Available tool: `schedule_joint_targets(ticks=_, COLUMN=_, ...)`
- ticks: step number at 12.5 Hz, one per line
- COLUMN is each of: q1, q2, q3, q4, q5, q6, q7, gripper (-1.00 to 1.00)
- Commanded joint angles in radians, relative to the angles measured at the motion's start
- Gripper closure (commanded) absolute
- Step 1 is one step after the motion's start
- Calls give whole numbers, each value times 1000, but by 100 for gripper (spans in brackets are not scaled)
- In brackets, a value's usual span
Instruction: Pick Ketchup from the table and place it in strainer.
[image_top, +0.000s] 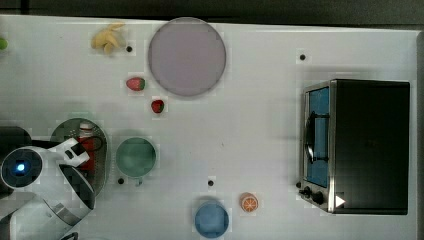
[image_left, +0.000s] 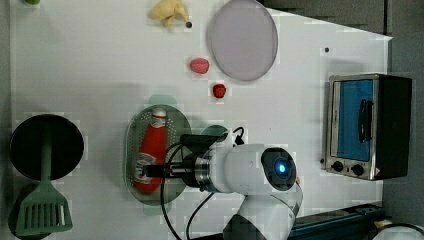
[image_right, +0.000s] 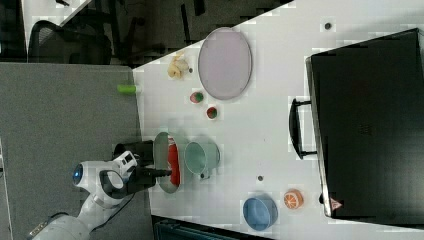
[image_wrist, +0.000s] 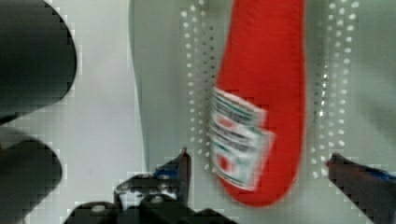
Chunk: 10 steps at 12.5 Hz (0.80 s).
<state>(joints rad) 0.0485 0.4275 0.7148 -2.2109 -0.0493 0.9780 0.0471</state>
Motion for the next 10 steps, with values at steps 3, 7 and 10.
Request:
schedule_joint_targets(ticks=3, q1=-68, q2=-175, q3=-21, q4=34, q5=3, q6=-48, q7=55, gripper=-100)
schedule_joint_targets(ticks=7, q1=-196, q2=-356, q3=-74, q4=63, q5=8, q6=-243, q7=55, gripper=-100)
schedule_joint_targets(ticks=10, q1=-265, q2=-466, q3=-178, q4=102, q5=9, q6=-393, q7=54, gripper=-100)
